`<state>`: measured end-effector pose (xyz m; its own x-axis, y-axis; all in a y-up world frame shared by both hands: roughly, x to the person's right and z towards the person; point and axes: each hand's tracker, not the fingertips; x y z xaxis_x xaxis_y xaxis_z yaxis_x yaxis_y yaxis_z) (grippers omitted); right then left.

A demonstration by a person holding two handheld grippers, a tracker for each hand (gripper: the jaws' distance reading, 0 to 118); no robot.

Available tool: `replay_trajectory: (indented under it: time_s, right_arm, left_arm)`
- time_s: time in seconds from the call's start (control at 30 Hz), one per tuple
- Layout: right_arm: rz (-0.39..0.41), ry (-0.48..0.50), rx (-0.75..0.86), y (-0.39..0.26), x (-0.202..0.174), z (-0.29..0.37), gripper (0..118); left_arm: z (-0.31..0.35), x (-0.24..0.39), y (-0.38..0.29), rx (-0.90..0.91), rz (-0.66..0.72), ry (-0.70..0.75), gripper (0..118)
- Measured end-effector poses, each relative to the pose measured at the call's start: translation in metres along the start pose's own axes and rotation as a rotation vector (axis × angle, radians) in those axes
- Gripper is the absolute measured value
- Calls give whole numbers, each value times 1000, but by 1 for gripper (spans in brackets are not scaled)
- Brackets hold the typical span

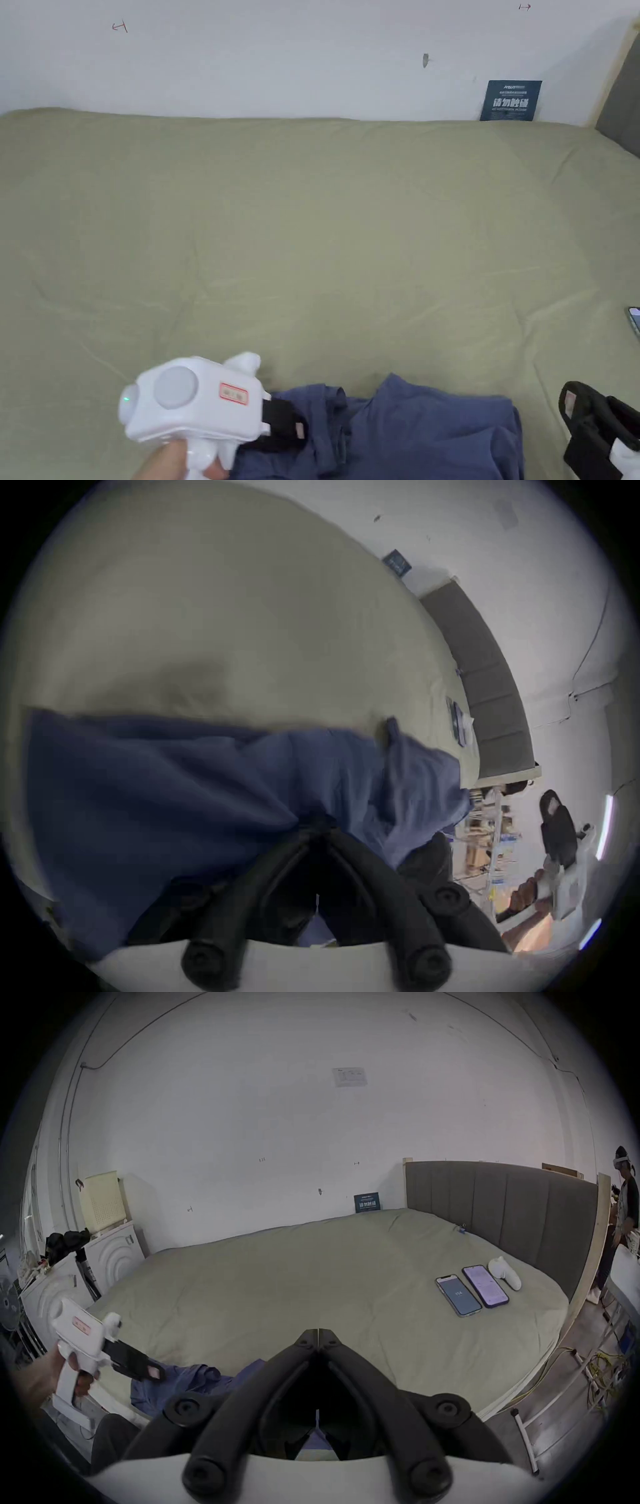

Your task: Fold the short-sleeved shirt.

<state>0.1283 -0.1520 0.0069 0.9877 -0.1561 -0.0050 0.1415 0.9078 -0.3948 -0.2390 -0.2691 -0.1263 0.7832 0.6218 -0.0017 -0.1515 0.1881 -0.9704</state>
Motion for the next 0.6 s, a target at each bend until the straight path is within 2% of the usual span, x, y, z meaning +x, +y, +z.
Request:
replay_trajectory:
  time_s: [0.07, 0.13, 0.17, 0.27, 0.4, 0.5, 0.57, 0.6]
  right_arm:
    - [5, -2, -15, -2, -2, 0, 0]
    - [8, 0, -26, -4, -4, 0, 0]
    - [12, 0, -32, -5, -6, -2, 0]
    - [21, 7, -45, -4, -10, -9, 0]
    - [33, 22, -43, 0, -20, -16, 0]
    - [53, 34, -43, 2, -30, -21, 0]
    - [58, 43, -47, 2, -35, -24, 0]
    - [61, 43, -48, 2, -38, -24, 0]
  left_arm:
    - [-26, -9, -4, -38, 12, -45, 0]
    - [-4, -18, 2, -15, 81, -120, 0]
    - [9, -19, 3, -7, 65, -125, 0]
    - [72, -25, -3, 108, -66, -41, 0]
    - [150, -57, -14, 230, 11, 0, 0]
    - [163, -82, -16, 193, 31, 111, 0]
    - [156, -97, -15, 139, 37, 81, 0]
    - [149, -100, -15, 119, 51, 2, 16]
